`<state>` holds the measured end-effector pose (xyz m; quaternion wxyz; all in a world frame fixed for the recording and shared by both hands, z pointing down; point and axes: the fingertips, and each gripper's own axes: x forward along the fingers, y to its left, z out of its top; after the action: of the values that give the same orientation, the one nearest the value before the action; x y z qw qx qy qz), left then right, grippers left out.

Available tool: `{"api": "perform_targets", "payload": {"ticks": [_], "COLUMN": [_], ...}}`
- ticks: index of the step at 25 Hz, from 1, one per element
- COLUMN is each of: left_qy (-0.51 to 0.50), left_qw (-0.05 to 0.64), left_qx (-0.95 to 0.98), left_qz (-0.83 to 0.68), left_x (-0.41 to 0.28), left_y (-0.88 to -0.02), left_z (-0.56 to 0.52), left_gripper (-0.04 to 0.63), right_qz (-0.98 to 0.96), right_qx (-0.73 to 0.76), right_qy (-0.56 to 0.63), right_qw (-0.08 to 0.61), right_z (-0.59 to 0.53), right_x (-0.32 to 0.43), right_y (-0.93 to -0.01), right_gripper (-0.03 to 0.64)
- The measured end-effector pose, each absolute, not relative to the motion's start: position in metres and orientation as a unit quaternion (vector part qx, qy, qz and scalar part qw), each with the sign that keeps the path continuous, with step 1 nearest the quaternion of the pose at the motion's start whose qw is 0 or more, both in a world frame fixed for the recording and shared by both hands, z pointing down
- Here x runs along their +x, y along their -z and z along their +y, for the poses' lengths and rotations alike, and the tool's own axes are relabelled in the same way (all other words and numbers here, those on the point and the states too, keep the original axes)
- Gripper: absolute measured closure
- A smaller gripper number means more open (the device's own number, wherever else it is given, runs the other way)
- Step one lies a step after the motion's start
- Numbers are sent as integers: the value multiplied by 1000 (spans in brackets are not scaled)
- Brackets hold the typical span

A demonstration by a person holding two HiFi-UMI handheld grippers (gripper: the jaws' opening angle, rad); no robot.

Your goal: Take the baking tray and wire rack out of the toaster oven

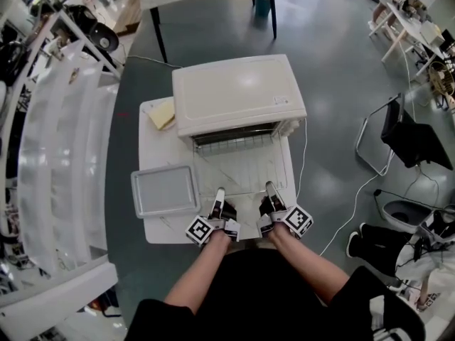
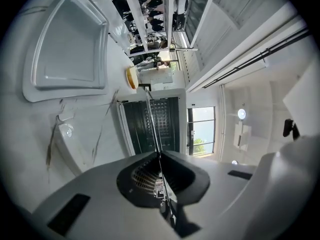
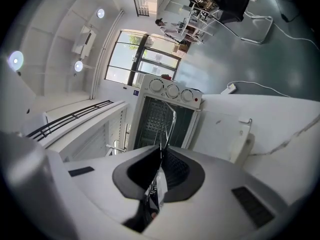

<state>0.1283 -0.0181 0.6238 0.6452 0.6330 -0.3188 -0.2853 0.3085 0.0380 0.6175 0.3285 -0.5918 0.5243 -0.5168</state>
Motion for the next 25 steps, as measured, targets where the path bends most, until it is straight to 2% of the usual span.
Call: {"api": "perform_targets", "payload": {"ticks": [5, 11, 16, 25], "left_qy": [288, 290, 292, 312], "left_qw": [652, 650, 646, 634], "left_qx": [627, 622, 622, 605], "left_qz": [-314, -326, -332, -366], "left_x": [119, 100, 60, -25], "left_y": [-622, -626, -632, -642], "left_z": [-3, 12, 24, 32], "left_gripper": [571, 571, 571, 571], "right_qz": [535, 570, 612, 581], "right_qx": [-576, -566, -543, -537], "right_qy": [525, 521, 509, 568], "right_qw": [328, 288, 265, 228], "right_z": [46, 51, 47, 51], "right_x": [296, 279, 240, 157], "right_y": [-614, -614, -614, -636], "right_gripper": [589, 589, 589, 589]}}
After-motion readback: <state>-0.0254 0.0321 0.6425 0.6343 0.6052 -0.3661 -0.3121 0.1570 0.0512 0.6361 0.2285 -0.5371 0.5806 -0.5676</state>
